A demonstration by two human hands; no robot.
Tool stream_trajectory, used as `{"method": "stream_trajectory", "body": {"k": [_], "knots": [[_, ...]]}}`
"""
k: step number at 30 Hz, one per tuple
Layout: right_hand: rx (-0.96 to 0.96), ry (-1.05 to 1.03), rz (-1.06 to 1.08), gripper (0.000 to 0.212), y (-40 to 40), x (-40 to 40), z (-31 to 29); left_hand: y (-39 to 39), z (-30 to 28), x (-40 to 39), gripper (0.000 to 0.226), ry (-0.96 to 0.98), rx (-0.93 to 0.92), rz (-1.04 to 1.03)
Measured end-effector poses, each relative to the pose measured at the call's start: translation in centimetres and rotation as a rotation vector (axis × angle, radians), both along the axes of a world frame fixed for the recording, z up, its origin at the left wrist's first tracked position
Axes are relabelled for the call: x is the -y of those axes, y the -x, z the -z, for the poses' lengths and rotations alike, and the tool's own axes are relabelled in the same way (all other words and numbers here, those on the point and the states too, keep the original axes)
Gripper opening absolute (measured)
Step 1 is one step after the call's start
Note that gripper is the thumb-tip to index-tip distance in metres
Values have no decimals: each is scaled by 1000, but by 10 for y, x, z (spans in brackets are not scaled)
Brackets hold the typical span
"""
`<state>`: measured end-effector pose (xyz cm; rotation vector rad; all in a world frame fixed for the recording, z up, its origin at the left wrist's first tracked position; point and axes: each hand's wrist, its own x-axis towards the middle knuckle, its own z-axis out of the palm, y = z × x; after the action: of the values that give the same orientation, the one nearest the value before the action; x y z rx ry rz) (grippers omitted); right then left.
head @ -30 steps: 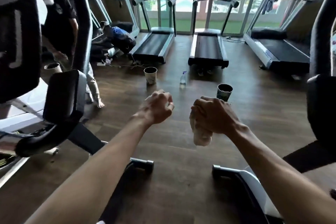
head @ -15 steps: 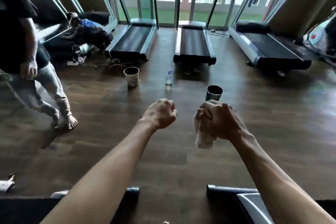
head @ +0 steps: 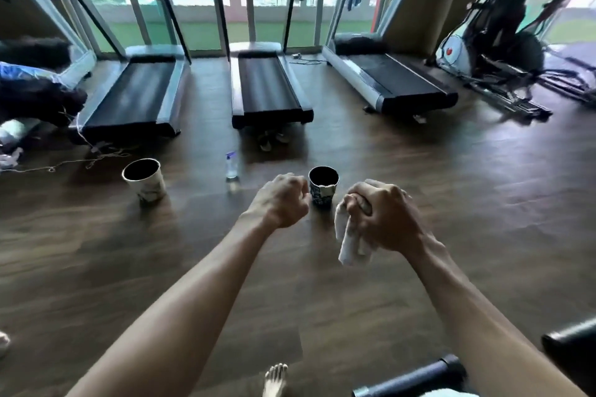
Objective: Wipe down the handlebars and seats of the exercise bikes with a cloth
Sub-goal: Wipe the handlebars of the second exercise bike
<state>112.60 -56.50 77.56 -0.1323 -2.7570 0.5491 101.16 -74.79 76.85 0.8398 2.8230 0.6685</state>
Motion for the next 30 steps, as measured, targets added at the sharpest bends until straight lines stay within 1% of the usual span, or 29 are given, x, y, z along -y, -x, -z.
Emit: {"method": "stream_trajectory", "body": {"k": [4,6,8,12,17,21,25,30], "knots": [[-27,7,175,33,48,-57,-11,80,-14,-78,16,25,-9,166],[-28,17,266,34,63,-86,-15,108,-20,-122,11,46,-37,260],[-50,53,364,30,74,-120,-15,128,-18,-171,13,45,-54,366],[-57,60,507,34,82,-185,-5,142,-3,-270,18,56,-66,596],[-67,12,691,31,86,-281,9,158,8,-401,17,3,-110,793],[-86,14,809,32,84,-352,4,168,1,-486,19,36,-129,930],[-138,-15,918,35,87,-412,-6,181,-13,-573,13,-28,-112,1036],[-154,-31,1082,33,77,-476,-7,170,-12,-681,12,-31,-116,1225]]}}
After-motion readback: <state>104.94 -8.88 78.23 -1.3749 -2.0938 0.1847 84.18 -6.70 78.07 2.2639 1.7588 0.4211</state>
